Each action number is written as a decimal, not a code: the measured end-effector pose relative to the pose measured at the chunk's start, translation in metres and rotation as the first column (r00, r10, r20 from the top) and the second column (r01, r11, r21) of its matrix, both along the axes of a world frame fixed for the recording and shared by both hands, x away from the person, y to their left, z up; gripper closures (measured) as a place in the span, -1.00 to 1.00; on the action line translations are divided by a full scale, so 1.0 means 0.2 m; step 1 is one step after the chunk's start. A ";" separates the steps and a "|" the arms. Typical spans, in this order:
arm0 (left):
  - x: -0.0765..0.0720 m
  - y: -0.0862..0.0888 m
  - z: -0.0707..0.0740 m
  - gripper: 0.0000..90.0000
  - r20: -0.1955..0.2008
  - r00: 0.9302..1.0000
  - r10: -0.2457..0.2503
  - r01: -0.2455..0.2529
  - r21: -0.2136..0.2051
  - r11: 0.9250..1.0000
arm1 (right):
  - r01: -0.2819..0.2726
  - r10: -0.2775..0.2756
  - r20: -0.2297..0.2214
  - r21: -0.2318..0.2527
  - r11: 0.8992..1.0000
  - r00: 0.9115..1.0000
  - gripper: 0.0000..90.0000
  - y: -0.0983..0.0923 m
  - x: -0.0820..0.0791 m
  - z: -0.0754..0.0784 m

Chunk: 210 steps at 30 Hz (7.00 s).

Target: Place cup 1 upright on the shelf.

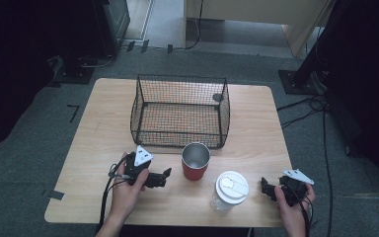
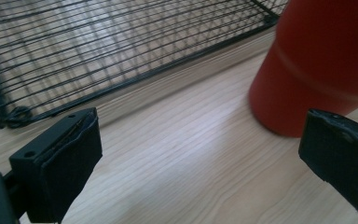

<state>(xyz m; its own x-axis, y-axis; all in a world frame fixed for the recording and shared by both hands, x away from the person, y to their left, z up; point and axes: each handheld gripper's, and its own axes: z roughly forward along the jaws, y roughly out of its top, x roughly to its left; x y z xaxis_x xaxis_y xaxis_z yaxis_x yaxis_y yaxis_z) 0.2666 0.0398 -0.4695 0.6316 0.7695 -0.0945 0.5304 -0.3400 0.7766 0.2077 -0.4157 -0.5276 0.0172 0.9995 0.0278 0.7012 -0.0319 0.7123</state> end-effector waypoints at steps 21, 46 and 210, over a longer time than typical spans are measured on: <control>-0.04 -0.26 0.02 -1.00 0.018 0.991 -0.134 0.134 -0.016 0.991 | 0.000 0.000 0.000 0.000 1.000 1.000 -1.00 0.00 0.00 0.00; 0.01 -0.49 0.02 -0.84 0.034 0.985 -0.167 0.165 0.070 0.984 | 0.000 0.000 0.000 0.000 1.000 1.000 -1.00 0.00 0.00 0.00; 0.75 -0.27 0.17 -0.81 0.036 0.979 0.202 -0.205 0.242 0.948 | -0.009 0.009 0.001 0.001 1.000 1.000 -1.00 0.00 0.00 0.00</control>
